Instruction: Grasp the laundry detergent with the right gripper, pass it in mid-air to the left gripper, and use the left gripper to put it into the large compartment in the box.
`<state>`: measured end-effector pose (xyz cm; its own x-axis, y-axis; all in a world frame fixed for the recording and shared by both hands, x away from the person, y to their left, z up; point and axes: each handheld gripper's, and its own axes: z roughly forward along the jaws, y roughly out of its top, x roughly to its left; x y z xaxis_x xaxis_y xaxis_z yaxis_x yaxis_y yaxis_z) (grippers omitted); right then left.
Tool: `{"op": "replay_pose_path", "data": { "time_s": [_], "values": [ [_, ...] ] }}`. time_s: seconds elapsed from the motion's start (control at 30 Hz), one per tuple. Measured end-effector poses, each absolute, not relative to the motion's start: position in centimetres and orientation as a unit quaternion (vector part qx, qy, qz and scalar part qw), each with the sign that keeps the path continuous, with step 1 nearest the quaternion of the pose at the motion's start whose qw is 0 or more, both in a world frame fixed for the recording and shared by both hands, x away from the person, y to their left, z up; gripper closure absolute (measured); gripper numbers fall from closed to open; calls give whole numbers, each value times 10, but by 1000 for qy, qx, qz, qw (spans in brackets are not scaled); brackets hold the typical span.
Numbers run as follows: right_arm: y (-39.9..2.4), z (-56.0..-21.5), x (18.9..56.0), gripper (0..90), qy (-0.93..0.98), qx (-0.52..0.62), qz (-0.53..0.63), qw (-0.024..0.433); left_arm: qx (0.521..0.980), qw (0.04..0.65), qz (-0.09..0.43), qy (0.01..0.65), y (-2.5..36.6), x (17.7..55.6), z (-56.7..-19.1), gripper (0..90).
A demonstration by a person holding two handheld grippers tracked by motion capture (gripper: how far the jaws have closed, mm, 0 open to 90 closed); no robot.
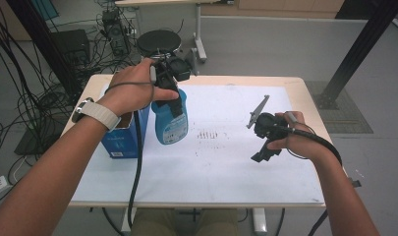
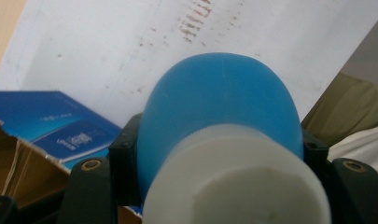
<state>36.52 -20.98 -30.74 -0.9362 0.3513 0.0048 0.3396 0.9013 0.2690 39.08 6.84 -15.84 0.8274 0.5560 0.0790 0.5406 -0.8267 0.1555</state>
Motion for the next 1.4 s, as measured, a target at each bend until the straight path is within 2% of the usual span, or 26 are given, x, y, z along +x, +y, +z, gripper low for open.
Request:
{"op": "replay_pose_path", "data": {
  "time_s": [0.87, 1.4],
  "values": [
    [-222, -291, 377, 123, 981, 166, 92, 27, 885, 58, 89, 454, 88, 416, -96, 372],
    [-228, -293, 389, 123, 982, 161, 92, 21, 838, 46, 89, 536, 115, 430, -75, 373]
  ]
}}
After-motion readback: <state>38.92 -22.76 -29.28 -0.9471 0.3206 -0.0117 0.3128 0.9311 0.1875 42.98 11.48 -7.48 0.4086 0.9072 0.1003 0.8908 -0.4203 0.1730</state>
